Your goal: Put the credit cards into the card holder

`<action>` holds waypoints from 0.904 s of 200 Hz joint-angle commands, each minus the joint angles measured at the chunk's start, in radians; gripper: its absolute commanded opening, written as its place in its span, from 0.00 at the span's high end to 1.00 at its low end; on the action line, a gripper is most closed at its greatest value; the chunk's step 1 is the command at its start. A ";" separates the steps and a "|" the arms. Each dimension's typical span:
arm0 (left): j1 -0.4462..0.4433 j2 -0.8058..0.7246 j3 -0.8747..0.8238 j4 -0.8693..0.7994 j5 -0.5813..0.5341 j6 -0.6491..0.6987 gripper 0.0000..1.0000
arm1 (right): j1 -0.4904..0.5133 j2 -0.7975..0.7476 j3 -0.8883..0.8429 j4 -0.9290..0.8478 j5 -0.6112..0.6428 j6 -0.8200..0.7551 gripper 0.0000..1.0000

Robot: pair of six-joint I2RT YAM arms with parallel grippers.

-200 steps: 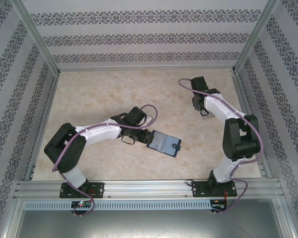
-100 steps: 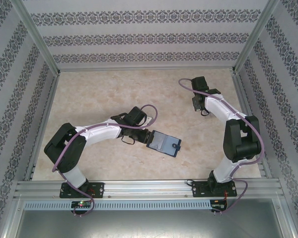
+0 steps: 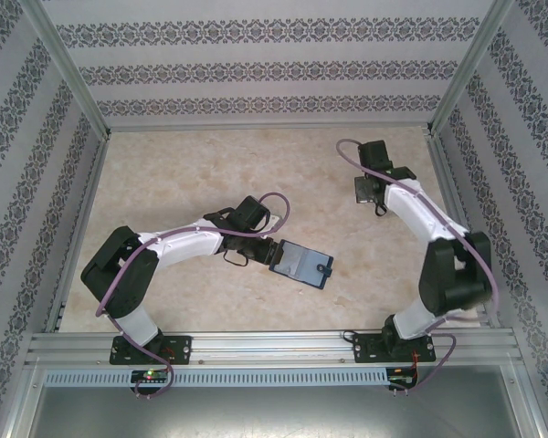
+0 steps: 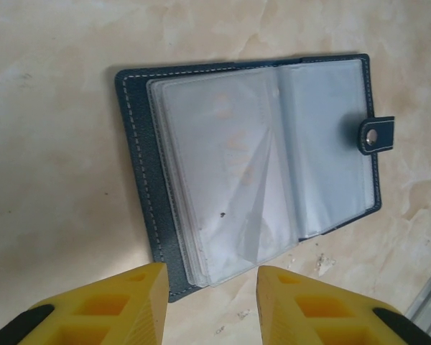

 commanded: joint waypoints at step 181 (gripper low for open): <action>0.003 0.112 0.031 0.105 0.172 0.080 0.58 | 0.074 -0.435 -0.851 0.567 -1.171 0.798 1.00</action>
